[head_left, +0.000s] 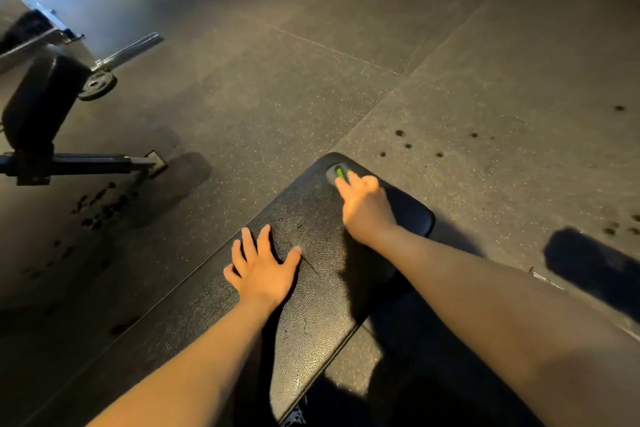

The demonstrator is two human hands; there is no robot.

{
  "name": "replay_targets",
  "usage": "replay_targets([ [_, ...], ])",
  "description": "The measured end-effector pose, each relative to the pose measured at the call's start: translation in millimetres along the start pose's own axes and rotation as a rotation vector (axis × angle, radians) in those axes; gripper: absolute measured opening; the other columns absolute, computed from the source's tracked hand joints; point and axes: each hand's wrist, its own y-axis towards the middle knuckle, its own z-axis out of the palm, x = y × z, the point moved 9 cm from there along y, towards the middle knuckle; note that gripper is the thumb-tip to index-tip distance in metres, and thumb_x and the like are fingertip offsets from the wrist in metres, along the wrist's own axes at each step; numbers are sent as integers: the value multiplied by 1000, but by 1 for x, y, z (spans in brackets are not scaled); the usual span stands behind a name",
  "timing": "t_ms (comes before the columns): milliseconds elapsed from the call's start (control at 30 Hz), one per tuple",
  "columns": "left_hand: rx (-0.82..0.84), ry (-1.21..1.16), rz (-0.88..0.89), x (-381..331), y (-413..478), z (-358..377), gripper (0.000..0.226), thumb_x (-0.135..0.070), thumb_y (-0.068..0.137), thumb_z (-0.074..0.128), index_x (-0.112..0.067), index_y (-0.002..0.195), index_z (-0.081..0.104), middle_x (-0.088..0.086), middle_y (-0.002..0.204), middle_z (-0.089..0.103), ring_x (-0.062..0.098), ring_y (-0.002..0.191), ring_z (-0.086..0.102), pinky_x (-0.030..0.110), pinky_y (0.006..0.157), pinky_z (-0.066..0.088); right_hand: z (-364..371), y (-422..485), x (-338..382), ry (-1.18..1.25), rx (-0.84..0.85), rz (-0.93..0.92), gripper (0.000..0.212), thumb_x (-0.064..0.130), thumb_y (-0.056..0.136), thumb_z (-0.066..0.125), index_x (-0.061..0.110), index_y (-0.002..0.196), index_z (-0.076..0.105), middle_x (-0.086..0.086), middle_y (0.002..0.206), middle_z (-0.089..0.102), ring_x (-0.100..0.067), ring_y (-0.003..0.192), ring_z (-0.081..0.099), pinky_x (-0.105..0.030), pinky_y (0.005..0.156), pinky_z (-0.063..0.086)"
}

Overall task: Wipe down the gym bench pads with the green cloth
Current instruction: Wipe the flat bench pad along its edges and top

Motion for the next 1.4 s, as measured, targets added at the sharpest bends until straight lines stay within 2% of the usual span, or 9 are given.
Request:
replay_targets([
  [100, 16, 23, 19, 0, 0, 7, 82, -75, 91, 34, -40, 158, 3, -4, 167, -18, 22, 152, -19, 57, 120, -5, -5, 16, -37, -5, 44, 289, 55, 14, 96, 40, 19, 150, 35, -10, 146, 40, -32, 122, 37, -40, 101, 33],
  [200, -13, 12, 13, 2, 2, 7, 88, -74, 91, 37, -34, 159, -2, -5, 167, -17, 22, 152, -18, 57, 120, -5, 3, 18, -26, 31, 33, 329, 59, 14, 95, 42, 17, 153, 32, -12, 151, 36, -32, 125, 34, -40, 107, 30],
  [333, -94, -140, 10, 3, 3, 2, 98, -67, 86, 56, -24, 156, 2, -6, 167, 3, 19, 153, -6, 55, 120, -3, 18, 8, 47, 46, 21, -12, 60, 13, 87, 52, 20, 145, 43, -8, 144, 41, -32, 116, 39, -43, 96, 39],
  [467, -98, -215, 18, 8, 3, 1, 99, -62, 85, 61, -24, 157, 4, -9, 167, 3, 13, 153, -6, 50, 120, -8, 56, -15, 117, 100, 255, -352, 60, 12, 89, 58, 28, 145, 43, -1, 155, 34, -30, 126, 32, -40, 101, 35],
  [633, -83, -260, 24, 12, 5, -2, 87, -48, 89, 62, -27, 156, 11, -7, 167, 10, 12, 152, -2, 50, 120, -6, 70, -13, 118, 57, 393, -516, 61, 12, 97, 51, 39, 150, 36, 6, 163, 22, -26, 135, 28, -36, 106, 24],
  [833, -33, -147, -26, 9, 5, -1, 82, -56, 95, 50, -29, 160, 8, -13, 167, -6, 13, 153, -10, 49, 120, -8, 25, 38, 56, -123, 164, -116, 54, 15, 92, 50, 33, 142, 41, 2, 146, 37, -29, 125, 38, -38, 85, 31],
  [933, -14, -133, -53, 10, 6, 0, 79, -59, 95, 45, -34, 160, 8, -16, 167, -7, 14, 153, -11, 50, 120, -8, 20, 49, 30, -101, 192, 105, 54, 16, 92, 49, 30, 144, 42, -1, 152, 35, -28, 129, 34, -41, 96, 34],
  [1167, -2, 65, -17, -9, 17, -3, 64, -60, 98, 30, -47, 156, 8, -5, 168, -7, 26, 152, -6, 57, 118, -1, 50, 36, 94, -95, 380, -357, 58, 16, 97, 43, 35, 151, 35, 5, 163, 20, -27, 138, 24, -42, 107, 26],
  [1400, 43, 62, 119, -66, 37, 18, 63, -67, 97, 30, -51, 155, 11, -7, 168, -9, 22, 152, -8, 56, 118, -3, 30, 74, 33, -130, 249, -44, 58, 21, 96, 45, 35, 151, 32, 4, 157, 30, -28, 133, 29, -46, 102, 31],
])
